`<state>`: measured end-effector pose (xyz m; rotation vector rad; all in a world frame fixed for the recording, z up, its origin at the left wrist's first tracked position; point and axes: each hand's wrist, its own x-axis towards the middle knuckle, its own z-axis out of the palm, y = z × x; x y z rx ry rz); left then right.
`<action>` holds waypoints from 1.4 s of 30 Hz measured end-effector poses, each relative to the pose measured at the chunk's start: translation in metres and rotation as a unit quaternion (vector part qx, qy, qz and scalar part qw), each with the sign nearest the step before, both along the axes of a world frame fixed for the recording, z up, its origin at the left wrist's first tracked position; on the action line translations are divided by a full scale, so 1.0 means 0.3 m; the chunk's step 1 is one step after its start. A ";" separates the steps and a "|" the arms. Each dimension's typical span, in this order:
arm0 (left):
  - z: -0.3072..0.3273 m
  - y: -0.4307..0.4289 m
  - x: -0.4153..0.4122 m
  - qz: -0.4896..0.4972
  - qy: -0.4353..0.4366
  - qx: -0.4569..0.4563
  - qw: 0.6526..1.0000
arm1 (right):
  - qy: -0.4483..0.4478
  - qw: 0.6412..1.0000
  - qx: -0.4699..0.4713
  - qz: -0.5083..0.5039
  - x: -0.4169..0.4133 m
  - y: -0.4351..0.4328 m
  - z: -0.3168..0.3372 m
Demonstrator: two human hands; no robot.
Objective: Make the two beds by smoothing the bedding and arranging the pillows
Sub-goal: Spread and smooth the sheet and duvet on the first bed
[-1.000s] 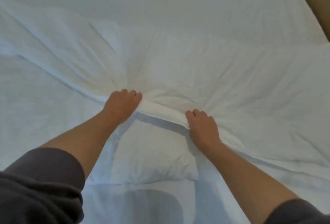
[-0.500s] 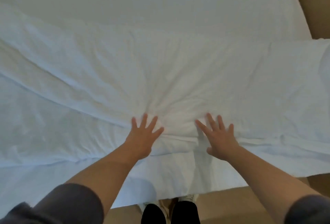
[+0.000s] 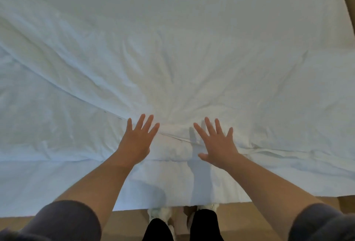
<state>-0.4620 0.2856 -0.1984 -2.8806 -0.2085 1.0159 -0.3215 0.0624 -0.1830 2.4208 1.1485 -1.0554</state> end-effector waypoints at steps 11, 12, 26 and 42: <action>-0.224 0.541 -0.011 -0.048 -0.155 0.117 0.980 | -0.079 0.993 0.071 -0.051 -0.226 0.587 -0.231; -0.246 0.600 -0.017 -0.060 -0.176 0.116 0.976 | -0.102 0.991 0.062 -0.066 -0.227 0.622 -0.264; 0.119 0.559 -0.226 -0.168 -0.134 -0.092 0.972 | -0.066 0.994 0.062 -0.065 -0.281 0.470 0.092; -0.061 0.668 -0.424 -0.071 0.029 0.017 0.997 | 0.053 0.994 -0.009 -0.092 -0.445 0.615 -0.078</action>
